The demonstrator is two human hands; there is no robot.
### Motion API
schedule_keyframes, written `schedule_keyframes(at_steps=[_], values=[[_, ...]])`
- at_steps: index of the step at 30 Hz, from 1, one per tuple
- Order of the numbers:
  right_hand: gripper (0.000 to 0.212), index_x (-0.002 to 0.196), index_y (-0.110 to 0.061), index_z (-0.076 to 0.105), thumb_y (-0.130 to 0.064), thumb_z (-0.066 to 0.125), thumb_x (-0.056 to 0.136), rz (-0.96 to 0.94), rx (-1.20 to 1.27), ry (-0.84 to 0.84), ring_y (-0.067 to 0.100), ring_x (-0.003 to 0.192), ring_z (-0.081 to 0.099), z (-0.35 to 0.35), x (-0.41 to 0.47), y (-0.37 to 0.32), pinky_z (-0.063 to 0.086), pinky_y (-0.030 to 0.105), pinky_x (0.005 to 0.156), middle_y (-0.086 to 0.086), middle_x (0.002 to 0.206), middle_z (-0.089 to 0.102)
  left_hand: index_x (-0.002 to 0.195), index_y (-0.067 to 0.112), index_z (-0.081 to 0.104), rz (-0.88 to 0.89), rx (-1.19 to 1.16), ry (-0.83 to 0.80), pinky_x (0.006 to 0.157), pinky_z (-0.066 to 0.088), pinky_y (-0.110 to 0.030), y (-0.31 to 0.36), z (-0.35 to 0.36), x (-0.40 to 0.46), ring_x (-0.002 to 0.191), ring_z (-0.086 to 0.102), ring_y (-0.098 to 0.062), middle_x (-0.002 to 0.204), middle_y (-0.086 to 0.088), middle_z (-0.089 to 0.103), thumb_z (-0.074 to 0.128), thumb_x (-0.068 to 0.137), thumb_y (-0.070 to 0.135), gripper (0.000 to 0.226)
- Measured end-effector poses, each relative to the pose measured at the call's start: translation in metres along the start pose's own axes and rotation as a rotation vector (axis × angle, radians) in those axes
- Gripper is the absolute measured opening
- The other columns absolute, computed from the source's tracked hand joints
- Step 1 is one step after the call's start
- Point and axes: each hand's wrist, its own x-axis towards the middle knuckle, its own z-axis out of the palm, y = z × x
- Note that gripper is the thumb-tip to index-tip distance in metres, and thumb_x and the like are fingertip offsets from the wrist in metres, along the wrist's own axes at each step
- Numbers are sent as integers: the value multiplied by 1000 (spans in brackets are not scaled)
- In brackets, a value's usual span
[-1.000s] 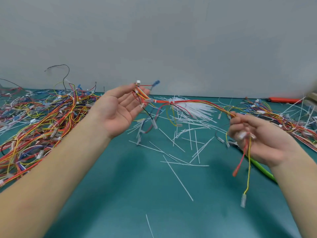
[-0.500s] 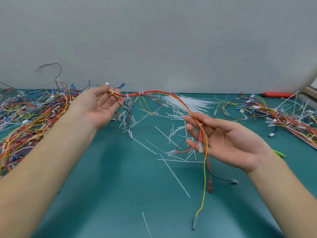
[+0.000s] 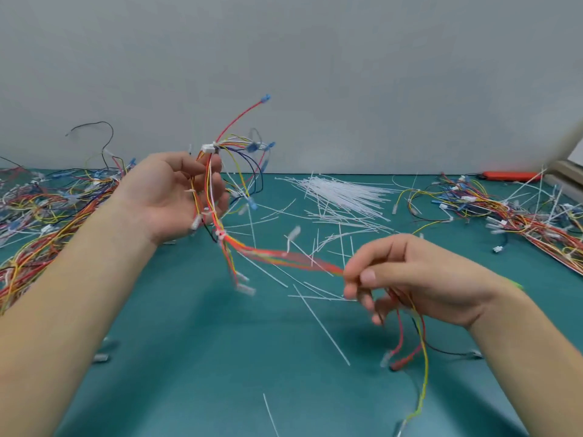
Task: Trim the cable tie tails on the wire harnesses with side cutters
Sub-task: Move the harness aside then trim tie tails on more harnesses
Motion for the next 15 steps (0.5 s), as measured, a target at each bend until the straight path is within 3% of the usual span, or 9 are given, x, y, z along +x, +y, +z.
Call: schedule_keyframes(at_steps=[3,6,8,12,15], values=[[18,112,-9,76,-11,67,97,-11,-156,-226,21,82,69,16,-1,-1,55,35,73,15,104,76,83,14,67,-4,7,-31,71,47,-31,1,-1,1,61,55,-12,83,5,63,54,76,10,16],[23,121,-13,74,-15,65,100,13,-195,-347,20,87,69,33,-1,-3,52,38,78,9,109,76,80,20,66,0,65,-9,64,44,-27,0,1,1,54,53,-9,80,8,62,58,91,18,13],[26,126,-10,72,-13,64,101,34,-231,-416,17,90,66,46,1,-5,53,33,80,7,112,74,82,21,64,29,106,10,59,46,-24,1,3,1,52,52,-7,79,8,61,59,94,19,13],[33,136,-14,65,-11,61,103,31,-387,-474,16,95,61,73,7,-1,55,37,84,9,119,73,89,19,66,162,203,30,54,48,-23,8,12,-4,56,51,-7,79,6,63,59,97,16,11],[37,143,-23,60,-14,57,107,-18,-441,-477,15,91,58,101,13,6,49,31,85,12,120,71,89,21,68,279,235,23,54,48,-21,23,15,-15,57,51,-6,81,7,65,59,97,16,14]])
